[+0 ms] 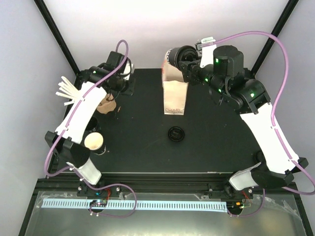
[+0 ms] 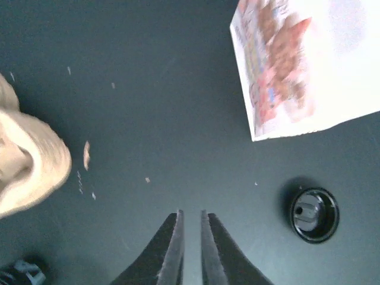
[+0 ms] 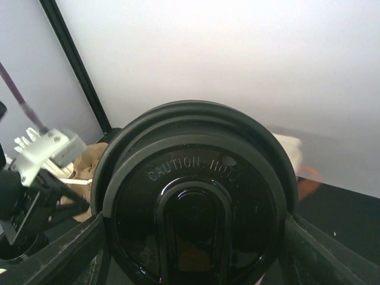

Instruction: Pack the takeout coffee

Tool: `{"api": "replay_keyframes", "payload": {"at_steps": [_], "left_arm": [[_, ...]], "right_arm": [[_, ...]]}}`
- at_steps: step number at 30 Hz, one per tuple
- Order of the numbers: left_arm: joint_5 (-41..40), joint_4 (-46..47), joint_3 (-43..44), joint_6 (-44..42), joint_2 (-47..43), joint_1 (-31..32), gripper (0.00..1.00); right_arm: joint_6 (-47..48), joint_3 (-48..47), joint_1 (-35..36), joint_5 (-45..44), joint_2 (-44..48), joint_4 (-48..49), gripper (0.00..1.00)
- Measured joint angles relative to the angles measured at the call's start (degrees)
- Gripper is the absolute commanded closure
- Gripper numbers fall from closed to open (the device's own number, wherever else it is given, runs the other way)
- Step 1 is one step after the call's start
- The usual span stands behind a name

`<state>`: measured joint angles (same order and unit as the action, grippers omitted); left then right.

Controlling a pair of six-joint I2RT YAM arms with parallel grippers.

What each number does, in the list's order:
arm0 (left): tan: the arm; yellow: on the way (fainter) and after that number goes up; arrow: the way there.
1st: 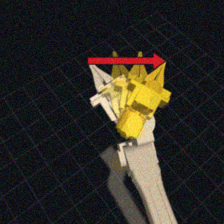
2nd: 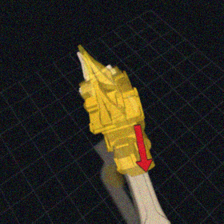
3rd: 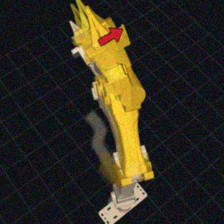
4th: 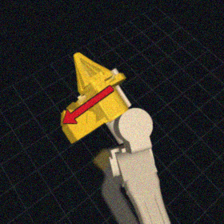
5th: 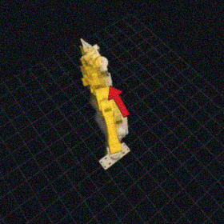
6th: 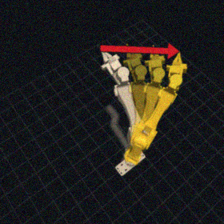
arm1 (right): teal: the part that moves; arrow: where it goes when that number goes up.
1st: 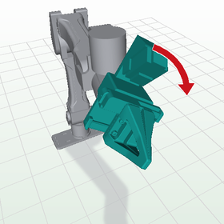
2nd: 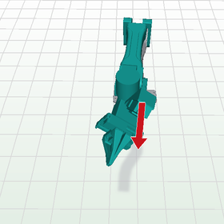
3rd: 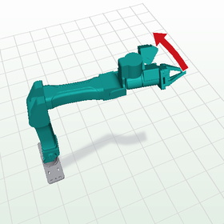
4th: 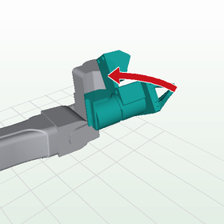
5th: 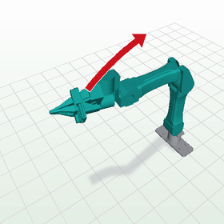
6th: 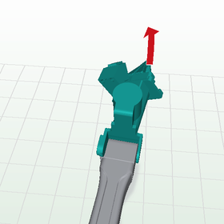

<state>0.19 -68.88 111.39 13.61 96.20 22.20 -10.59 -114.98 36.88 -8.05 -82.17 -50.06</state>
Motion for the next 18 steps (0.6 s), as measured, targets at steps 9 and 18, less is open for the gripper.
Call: {"api": "replay_keyframes", "payload": {"at_steps": [9,18], "left_arm": [[14.53,7.5,-8.07,3.41,-0.85,0.07,0.17],[24.81,16.22,1.44,8.68,10.86,1.64,0.02]], "right_arm": [[0.0,-2.23,0.0,-0.74,-1.09,-1.62,0.55],[0.13,-1.68,0.0,-6.4,1.77,-3.1,0.55]]}}
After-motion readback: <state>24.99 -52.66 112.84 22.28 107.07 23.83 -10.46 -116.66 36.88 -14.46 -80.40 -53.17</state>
